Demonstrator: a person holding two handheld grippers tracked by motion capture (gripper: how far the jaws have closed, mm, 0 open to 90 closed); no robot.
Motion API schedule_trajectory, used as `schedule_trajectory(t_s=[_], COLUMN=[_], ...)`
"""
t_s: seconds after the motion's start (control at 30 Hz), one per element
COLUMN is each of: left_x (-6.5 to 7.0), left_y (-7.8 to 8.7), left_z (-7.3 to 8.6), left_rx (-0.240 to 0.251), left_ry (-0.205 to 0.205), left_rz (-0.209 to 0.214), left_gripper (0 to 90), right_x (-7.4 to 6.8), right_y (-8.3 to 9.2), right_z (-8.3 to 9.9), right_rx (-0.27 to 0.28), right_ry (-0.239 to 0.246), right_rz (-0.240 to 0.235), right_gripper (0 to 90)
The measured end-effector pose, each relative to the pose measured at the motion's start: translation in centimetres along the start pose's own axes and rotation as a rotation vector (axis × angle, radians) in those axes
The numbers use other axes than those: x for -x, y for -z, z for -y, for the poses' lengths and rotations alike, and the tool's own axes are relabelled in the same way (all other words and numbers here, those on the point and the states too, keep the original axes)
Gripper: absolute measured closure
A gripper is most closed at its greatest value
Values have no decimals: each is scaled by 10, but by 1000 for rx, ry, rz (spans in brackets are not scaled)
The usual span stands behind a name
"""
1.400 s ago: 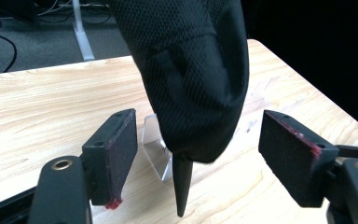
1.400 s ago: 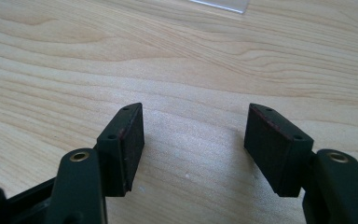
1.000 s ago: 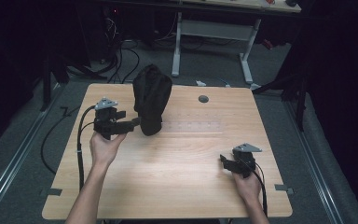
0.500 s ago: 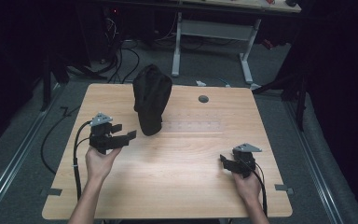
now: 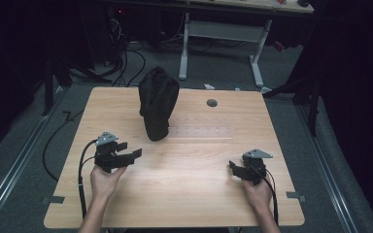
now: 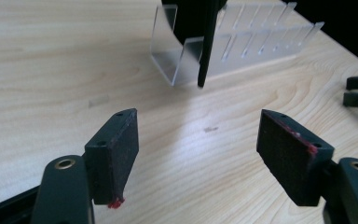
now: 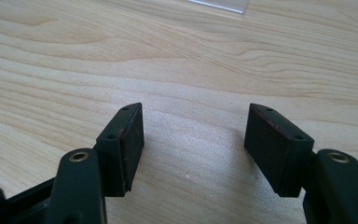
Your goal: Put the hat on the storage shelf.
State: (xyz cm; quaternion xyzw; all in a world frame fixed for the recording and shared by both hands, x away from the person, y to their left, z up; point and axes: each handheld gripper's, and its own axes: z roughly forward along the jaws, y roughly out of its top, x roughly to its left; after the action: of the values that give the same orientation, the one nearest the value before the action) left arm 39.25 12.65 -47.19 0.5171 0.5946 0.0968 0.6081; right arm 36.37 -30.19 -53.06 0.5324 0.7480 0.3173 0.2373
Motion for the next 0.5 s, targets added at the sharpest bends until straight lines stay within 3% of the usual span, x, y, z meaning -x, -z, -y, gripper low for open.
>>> schedule_trajectory(t_s=[0.2,0.3,0.37,0.47,0.5], left_x=[-17,-27,-31,-37,-38], left_y=[-6,-11,-14,-18,-18], left_z=[25,39,48,61,62], left_rx=[-29,-30,-39,-49,-33], left_ry=[-44,-101,-160,-230,-229], left_rz=[-56,-110,-143,-176,-167], left_gripper=[307,308,307,308,296], right_x=[0,0,0,0,0], right_y=[0,0,0,0,0], right_z=[0,0,0,0,0], right_rx=[-1,-1,-1,0,0], right_ry=[-1,-1,-1,-1,0], right_rz=[1,1,1,1,0], right_gripper=[380,380,380,380,380])
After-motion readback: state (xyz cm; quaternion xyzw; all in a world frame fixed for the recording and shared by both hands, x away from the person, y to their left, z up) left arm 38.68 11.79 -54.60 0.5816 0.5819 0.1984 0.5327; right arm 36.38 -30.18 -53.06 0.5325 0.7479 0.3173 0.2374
